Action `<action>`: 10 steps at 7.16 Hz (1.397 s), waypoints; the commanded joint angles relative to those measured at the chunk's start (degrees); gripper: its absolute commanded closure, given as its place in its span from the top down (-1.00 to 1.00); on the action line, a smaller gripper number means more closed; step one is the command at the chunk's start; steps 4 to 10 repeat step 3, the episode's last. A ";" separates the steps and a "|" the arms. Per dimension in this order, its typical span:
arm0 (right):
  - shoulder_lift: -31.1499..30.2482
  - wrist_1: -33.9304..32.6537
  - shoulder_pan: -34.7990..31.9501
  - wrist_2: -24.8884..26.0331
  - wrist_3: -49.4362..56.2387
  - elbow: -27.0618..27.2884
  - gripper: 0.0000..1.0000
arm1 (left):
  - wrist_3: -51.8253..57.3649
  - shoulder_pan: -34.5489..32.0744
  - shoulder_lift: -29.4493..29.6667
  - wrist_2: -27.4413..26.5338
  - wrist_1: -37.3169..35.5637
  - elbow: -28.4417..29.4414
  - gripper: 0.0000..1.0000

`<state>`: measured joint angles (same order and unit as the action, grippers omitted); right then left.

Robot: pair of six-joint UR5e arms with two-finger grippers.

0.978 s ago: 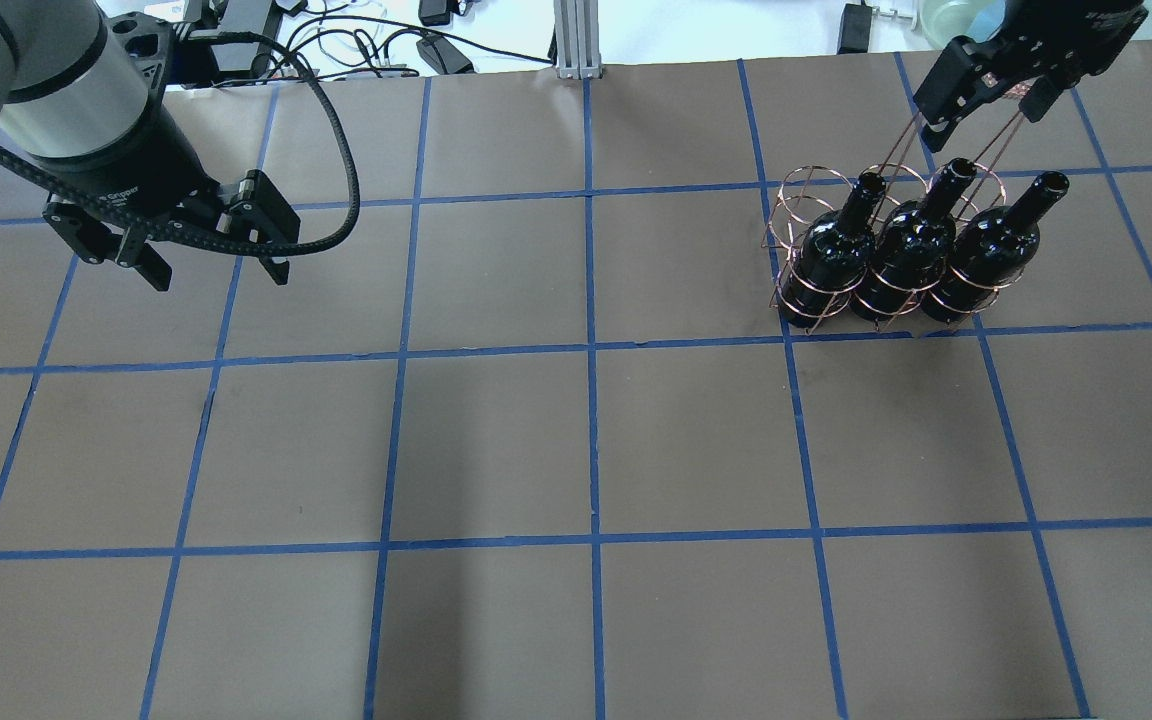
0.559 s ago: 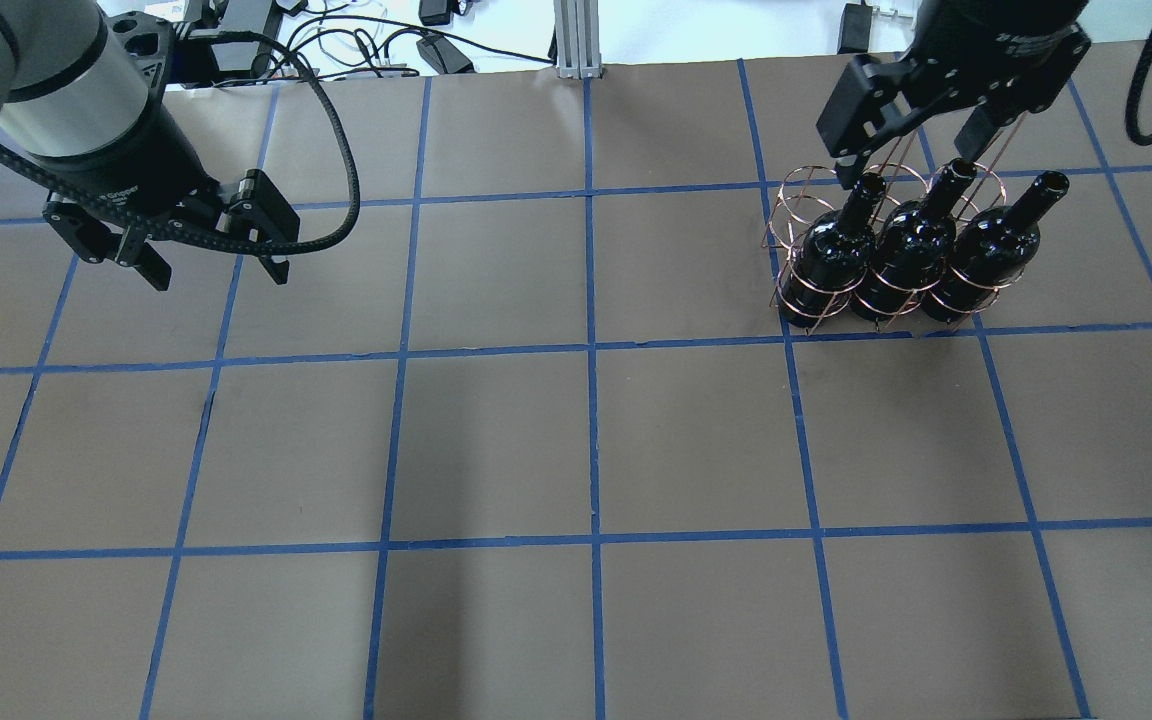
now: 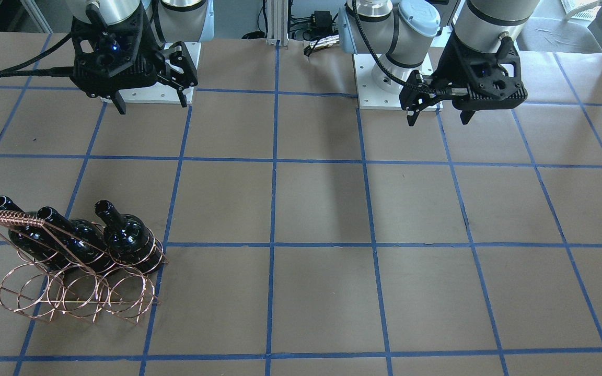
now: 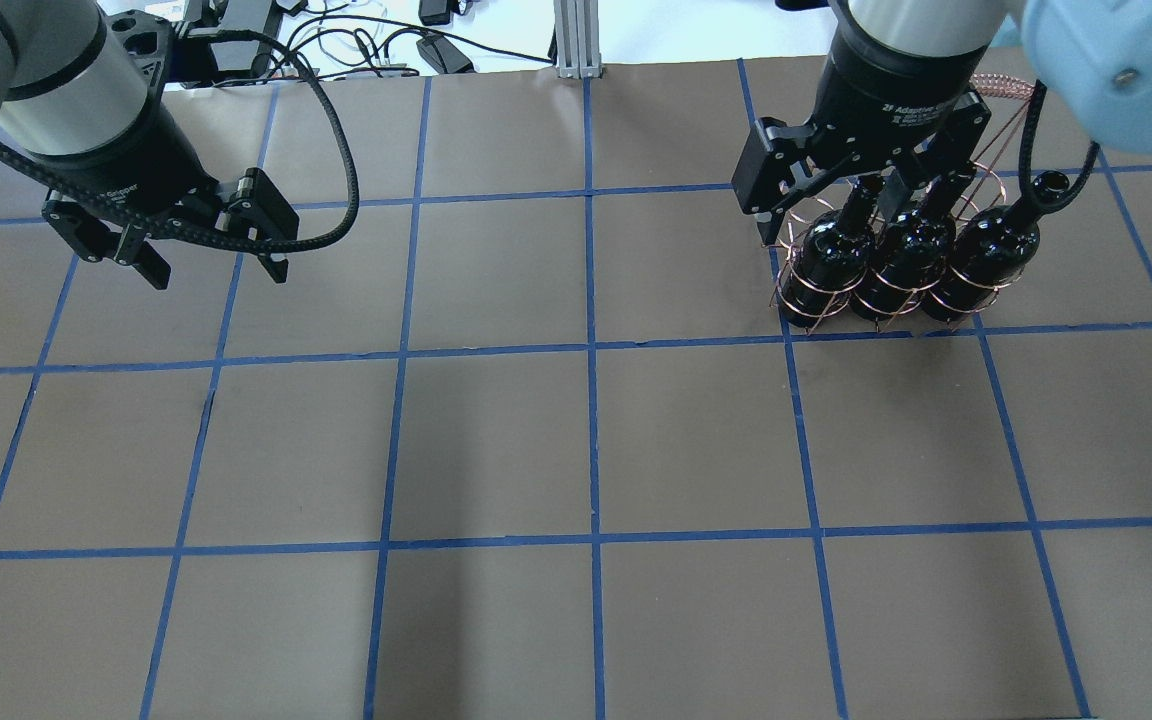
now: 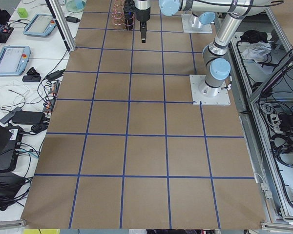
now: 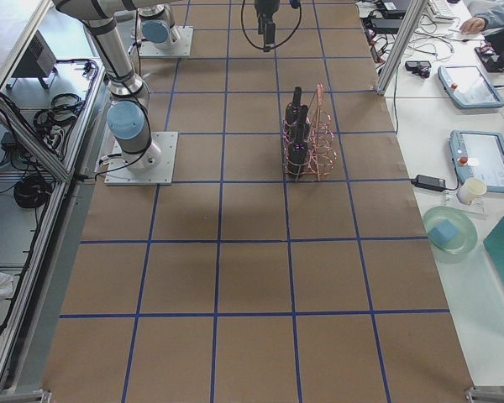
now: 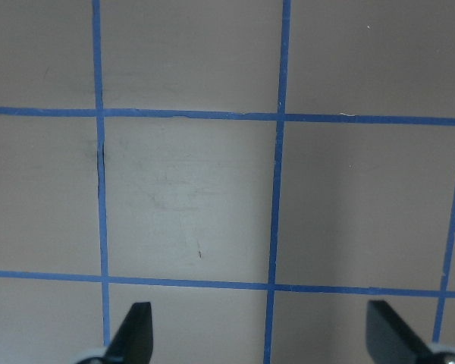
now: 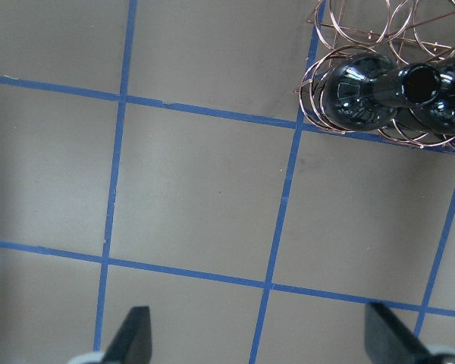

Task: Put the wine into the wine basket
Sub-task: 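Open the right gripper and raise it off the bottle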

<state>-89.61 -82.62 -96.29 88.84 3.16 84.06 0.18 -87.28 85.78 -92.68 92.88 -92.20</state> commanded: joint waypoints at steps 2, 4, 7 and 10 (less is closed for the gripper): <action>-0.12 0.01 0.22 0.10 0.70 0.93 0.98 | -0.09 -0.17 0.00 0.75 -0.68 0.01 1.00; -0.21 0.18 0.22 0.10 0.62 1.02 0.98 | -0.35 -0.35 0.00 0.58 -0.86 0.01 1.00; -0.21 0.18 0.22 0.10 0.62 1.02 0.98 | -0.35 -0.35 0.00 0.58 -0.86 0.01 1.00; -0.21 0.18 0.22 0.10 0.62 1.02 0.98 | -0.35 -0.35 0.00 0.58 -0.86 0.01 1.00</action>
